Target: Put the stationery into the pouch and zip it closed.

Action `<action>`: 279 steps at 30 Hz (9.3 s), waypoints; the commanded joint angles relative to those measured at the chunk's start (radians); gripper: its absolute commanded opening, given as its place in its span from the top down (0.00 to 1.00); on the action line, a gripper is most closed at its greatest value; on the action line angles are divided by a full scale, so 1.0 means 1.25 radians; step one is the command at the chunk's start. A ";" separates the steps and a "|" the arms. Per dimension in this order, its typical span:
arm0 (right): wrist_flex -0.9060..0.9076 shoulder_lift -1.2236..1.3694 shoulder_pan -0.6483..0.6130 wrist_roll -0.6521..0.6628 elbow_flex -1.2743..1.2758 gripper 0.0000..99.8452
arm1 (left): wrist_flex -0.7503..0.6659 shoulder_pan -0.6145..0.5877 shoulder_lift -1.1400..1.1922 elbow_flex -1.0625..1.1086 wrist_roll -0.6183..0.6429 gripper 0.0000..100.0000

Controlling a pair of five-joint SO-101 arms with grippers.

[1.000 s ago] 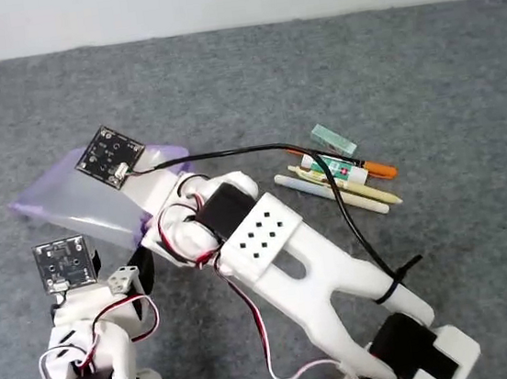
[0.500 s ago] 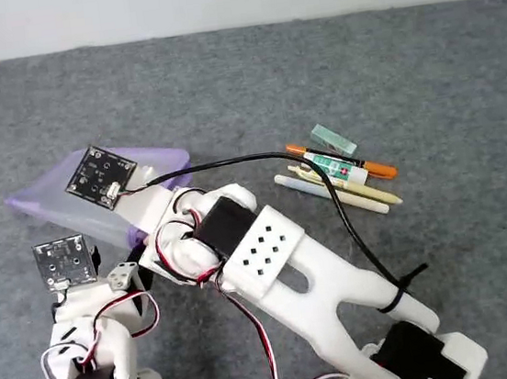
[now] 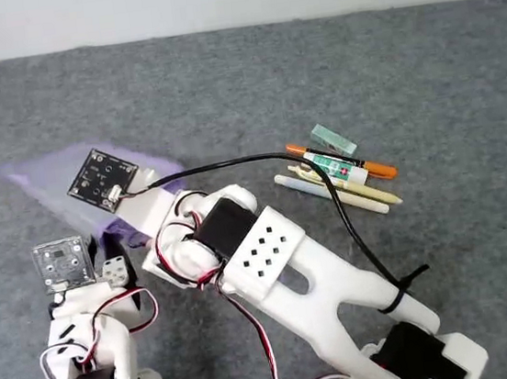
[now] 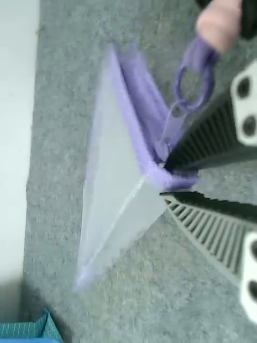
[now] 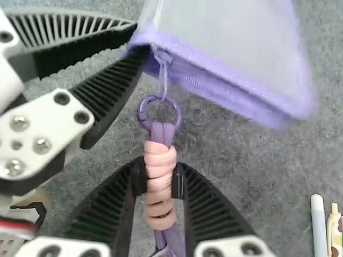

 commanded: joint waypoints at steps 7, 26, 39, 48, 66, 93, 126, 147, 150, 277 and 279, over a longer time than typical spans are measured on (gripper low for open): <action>0.012 -0.051 0.128 -0.002 -0.027 0.99 | 0.027 -0.005 -0.010 -0.061 0.005 0.99; 0.006 -0.316 0.333 0.157 0.183 0.99 | 0.086 -0.061 -0.007 -0.063 0.002 0.99; 0.004 -0.366 0.247 0.172 0.225 0.99 | 0.081 0.145 -0.009 -0.061 0.007 0.92; 0.013 -0.368 0.247 0.168 0.222 0.99 | 0.053 0.080 -0.009 0.015 0.050 0.80; -0.012 -0.422 0.370 0.171 0.247 0.99 | 0.049 0.081 -0.007 -0.066 0.047 0.99; 0.294 -0.423 0.497 -0.014 0.074 0.83 | 0.301 0.150 0.133 -0.325 -0.026 0.99; 0.298 0.564 0.581 0.433 -0.480 0.84 | 0.318 0.144 0.570 -0.551 0.253 0.99; 0.350 1.029 0.520 0.433 -0.972 0.90 | 0.313 0.144 0.570 -0.547 0.258 0.99; 0.359 1.054 0.516 0.433 -1.024 0.99 | 0.313 0.144 0.571 -0.547 0.258 0.99; 0.373 -0.551 0.116 -0.145 -0.333 0.99 | 0.313 0.151 0.857 -0.729 0.286 0.99; 0.328 -0.614 0.117 -0.144 -0.239 0.99 | 0.313 0.151 0.857 -0.730 0.286 0.99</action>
